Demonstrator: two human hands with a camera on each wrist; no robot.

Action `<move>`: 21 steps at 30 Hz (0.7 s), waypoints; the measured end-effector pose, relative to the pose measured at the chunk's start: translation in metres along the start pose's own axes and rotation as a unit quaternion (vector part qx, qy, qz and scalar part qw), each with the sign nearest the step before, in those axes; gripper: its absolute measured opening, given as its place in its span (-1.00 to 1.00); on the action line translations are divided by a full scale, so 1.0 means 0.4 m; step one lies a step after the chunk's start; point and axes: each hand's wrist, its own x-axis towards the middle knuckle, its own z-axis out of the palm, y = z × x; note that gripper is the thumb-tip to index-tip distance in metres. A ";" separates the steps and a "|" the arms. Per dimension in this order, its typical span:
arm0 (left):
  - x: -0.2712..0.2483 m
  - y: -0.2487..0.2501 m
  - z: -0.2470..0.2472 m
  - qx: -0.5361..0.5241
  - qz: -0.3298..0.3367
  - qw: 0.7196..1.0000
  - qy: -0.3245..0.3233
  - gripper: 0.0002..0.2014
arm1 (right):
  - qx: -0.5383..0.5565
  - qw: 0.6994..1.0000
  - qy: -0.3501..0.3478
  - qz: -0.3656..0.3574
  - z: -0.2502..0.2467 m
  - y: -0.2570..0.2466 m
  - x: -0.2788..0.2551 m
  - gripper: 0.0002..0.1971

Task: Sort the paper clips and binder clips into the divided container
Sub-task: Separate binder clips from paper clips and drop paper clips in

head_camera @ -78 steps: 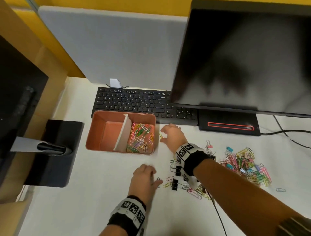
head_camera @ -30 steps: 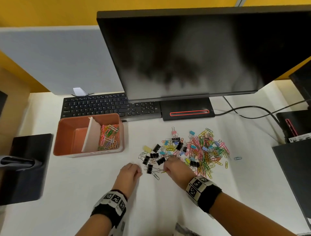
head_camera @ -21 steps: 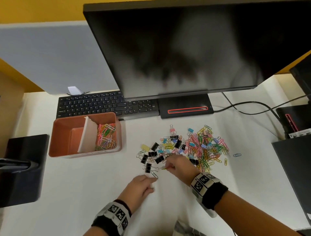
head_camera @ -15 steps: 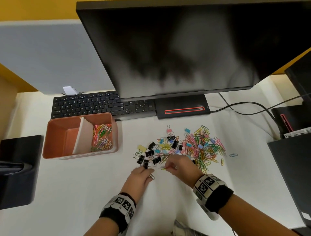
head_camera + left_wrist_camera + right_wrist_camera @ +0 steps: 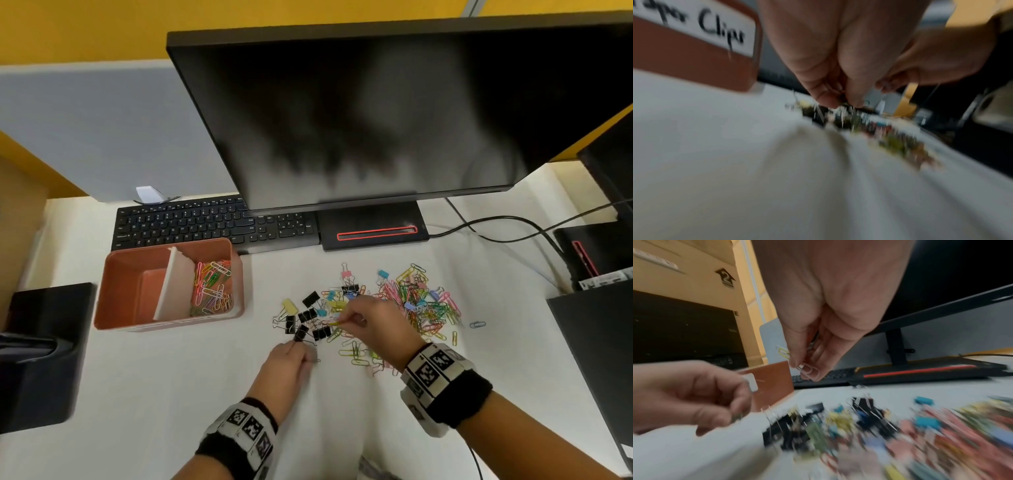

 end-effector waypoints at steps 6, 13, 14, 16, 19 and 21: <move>-0.023 -0.009 -0.287 -0.056 -0.076 0.965 0.243 -0.87 | 0.040 0.995 0.014 -0.092 0.040 -0.207 0.150 -0.96; 0.024 -0.074 -0.400 0.040 -0.183 0.954 0.235 -0.72 | 0.120 0.991 -0.002 -0.055 0.154 -0.363 0.289 -0.72; 0.017 -0.064 -0.393 0.043 -0.168 0.954 0.246 -0.72 | 0.128 0.991 0.007 -0.049 0.151 -0.345 0.287 -0.69; -0.004 -0.043 -0.365 0.016 -0.115 0.956 0.270 -0.71 | 0.130 0.990 0.028 -0.035 0.130 -0.282 0.273 -0.72; -0.014 -0.012 -0.288 -0.040 -0.061 0.971 0.229 -0.75 | 0.062 0.997 0.049 0.014 0.087 -0.145 0.249 -0.79; 0.006 0.005 -0.224 -0.066 -0.048 0.980 0.179 -0.74 | -0.008 0.998 0.045 0.046 0.070 -0.057 0.239 -0.80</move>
